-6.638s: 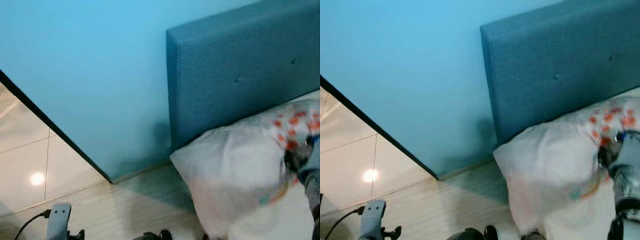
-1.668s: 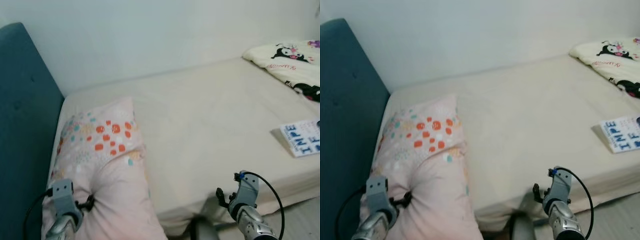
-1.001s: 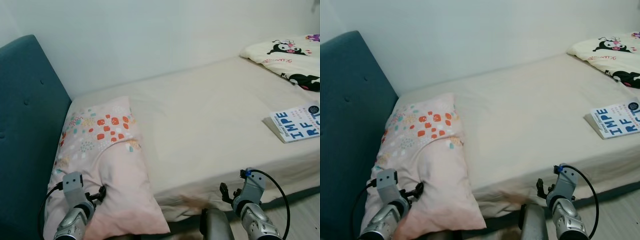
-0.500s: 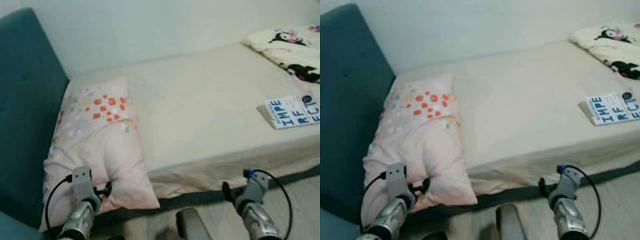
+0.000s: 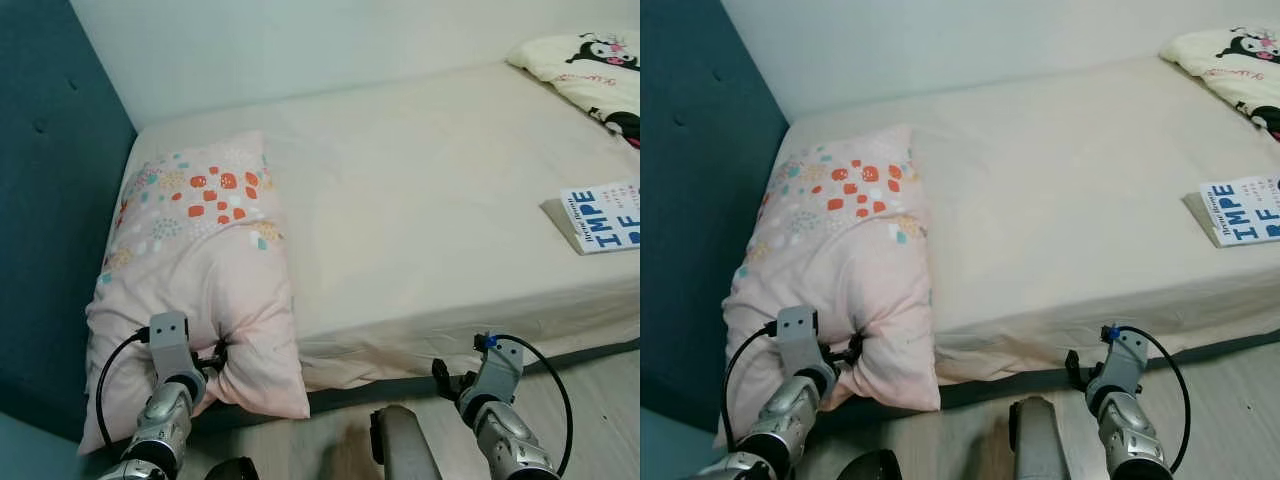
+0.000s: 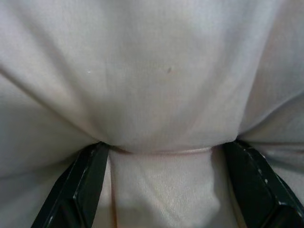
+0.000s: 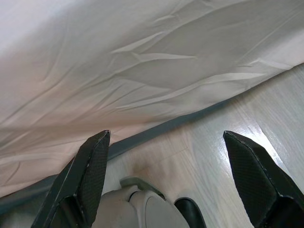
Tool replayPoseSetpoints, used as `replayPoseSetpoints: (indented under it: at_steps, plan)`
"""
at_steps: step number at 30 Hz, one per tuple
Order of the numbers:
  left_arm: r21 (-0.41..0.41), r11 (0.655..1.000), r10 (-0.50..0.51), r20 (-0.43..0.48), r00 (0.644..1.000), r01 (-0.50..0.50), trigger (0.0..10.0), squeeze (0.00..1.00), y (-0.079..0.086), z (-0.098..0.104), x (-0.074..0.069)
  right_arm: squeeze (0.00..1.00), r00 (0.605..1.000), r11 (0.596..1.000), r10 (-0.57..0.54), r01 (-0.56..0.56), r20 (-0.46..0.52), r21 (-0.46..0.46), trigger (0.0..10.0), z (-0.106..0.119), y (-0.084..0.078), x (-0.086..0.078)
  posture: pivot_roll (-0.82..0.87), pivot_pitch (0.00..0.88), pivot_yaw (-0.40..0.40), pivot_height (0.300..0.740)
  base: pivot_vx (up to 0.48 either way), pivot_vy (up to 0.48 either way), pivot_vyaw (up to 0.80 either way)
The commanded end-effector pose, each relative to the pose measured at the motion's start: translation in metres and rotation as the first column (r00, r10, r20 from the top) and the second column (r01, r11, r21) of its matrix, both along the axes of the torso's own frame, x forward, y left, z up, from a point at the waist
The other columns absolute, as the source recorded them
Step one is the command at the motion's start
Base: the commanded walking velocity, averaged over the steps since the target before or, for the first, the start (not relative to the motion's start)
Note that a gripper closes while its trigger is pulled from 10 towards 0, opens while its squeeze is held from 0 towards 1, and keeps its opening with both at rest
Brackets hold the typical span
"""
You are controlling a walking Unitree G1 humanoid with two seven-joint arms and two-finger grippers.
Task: Clean up the room
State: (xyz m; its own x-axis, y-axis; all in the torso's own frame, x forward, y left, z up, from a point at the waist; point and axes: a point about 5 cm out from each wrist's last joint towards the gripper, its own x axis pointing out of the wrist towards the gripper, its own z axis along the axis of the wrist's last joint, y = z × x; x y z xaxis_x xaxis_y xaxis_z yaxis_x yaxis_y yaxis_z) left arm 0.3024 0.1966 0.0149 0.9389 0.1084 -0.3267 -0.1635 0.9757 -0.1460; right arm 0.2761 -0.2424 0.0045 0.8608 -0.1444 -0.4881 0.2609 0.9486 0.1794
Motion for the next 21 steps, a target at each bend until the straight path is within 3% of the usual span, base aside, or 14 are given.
replayPoseSetpoints:
  at_steps: [1,4,7,9,21]
  plan:
    - [0.014,1.000,0.002,0.055,0.998,-0.003,10.0,0.00,-0.001,0.012,0.009,0.00,1.000,1.000,0.008,-0.008,-0.008,0.011,10.0,-0.002,0.003,-0.001,-0.10,0.145,0.097,0.576,0.000,0.000,0.00]
    - [0.043,0.999,-0.016,0.160,0.987,0.009,10.0,0.00,0.001,0.033,0.023,0.00,1.000,1.000,0.015,-0.015,-0.009,0.011,10.0,-0.001,0.005,0.001,-0.10,0.145,0.097,0.576,0.000,0.000,0.00]
    - [0.054,0.999,-0.016,0.187,0.982,0.006,10.0,0.00,0.003,0.039,0.026,0.00,1.000,1.000,0.018,-0.018,-0.009,0.012,10.0,-0.001,0.005,0.001,-0.09,0.139,0.092,0.576,0.000,0.000,0.00]
    - [0.107,0.994,-0.049,0.227,0.973,0.025,10.0,0.00,0.004,0.048,0.029,0.00,1.000,1.000,0.023,-0.023,-0.009,0.013,10.0,-0.001,0.006,0.002,-0.09,0.137,0.092,0.576,0.000,0.000,0.00]
    - [0.203,0.978,-0.100,0.258,0.961,0.047,10.0,0.00,-0.004,0.054,0.031,0.00,0.999,0.999,0.033,-0.033,-0.004,0.018,10.0,0.000,0.009,0.005,-0.09,0.137,0.092,0.576,0.000,0.000,0.00]
